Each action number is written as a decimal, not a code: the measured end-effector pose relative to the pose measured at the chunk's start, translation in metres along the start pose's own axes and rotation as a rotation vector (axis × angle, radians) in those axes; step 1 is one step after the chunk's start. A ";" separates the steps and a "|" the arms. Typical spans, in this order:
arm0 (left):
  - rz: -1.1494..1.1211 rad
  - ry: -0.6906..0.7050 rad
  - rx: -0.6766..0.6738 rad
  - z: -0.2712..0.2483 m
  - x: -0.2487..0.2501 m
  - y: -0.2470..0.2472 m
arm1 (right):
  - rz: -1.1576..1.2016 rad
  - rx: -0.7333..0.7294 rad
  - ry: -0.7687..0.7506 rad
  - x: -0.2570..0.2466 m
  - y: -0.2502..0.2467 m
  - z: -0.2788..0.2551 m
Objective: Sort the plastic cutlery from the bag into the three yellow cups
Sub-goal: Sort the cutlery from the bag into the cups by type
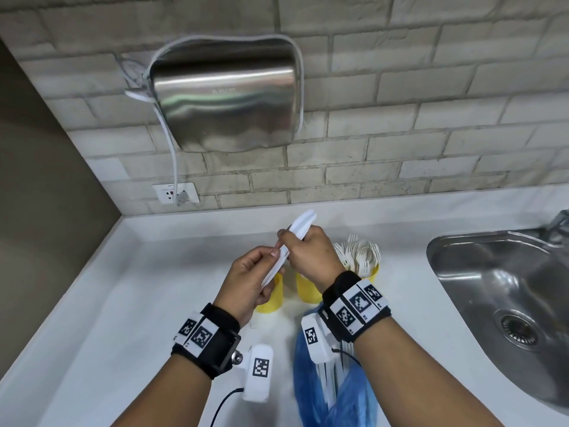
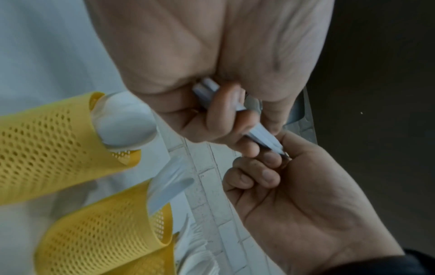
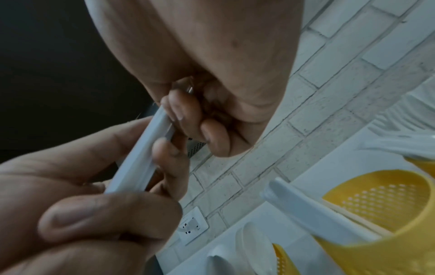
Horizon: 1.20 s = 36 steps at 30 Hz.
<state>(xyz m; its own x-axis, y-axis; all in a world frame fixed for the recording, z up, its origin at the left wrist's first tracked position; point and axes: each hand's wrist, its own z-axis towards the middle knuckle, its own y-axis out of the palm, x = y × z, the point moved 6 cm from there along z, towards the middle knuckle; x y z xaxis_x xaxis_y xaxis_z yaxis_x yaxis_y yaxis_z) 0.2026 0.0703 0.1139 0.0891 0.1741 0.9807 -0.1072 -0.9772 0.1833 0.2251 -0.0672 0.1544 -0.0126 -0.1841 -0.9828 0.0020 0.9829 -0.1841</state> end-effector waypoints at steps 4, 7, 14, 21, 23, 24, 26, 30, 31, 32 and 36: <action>-0.033 0.013 0.009 0.001 0.000 0.002 | -0.018 -0.039 -0.003 -0.001 -0.005 0.000; -0.055 0.019 -0.017 0.003 0.002 0.005 | 0.023 -0.098 -0.036 -0.003 -0.008 -0.001; -0.147 -0.059 -0.049 0.004 0.002 0.006 | 0.110 -0.267 -0.024 -0.002 -0.010 -0.001; -0.093 -0.112 -0.106 0.009 0.005 0.010 | 0.289 -0.268 0.003 -0.002 -0.012 -0.003; -0.059 -0.122 -0.116 0.010 0.005 0.010 | 0.301 -0.302 -0.003 -0.001 -0.014 -0.001; -0.026 -0.122 -0.124 0.010 0.006 0.011 | 0.312 -0.321 -0.002 -0.001 -0.015 -0.001; 0.019 -0.125 -0.138 0.010 0.006 0.013 | 0.327 -0.360 -0.003 -0.002 -0.017 0.000; 0.048 -0.134 -0.153 0.012 0.006 0.017 | 0.329 -0.337 0.030 0.001 -0.022 0.000; 0.062 -0.132 -0.147 0.013 0.005 0.018 | 0.321 -0.309 0.037 0.003 -0.025 0.001; 0.081 -0.127 -0.140 0.013 0.004 0.019 | 0.310 -0.284 0.034 0.004 -0.027 0.001; 0.121 -0.145 -0.087 0.014 -0.002 0.021 | 0.300 -0.143 -0.009 0.012 -0.051 0.007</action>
<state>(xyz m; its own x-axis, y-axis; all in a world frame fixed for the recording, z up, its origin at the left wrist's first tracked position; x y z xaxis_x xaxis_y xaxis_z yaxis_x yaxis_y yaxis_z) 0.2140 0.0473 0.1153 0.2115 0.0308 0.9769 -0.2107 -0.9746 0.0764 0.2314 -0.1190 0.1521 -0.0235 0.1140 -0.9932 -0.1358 0.9839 0.1161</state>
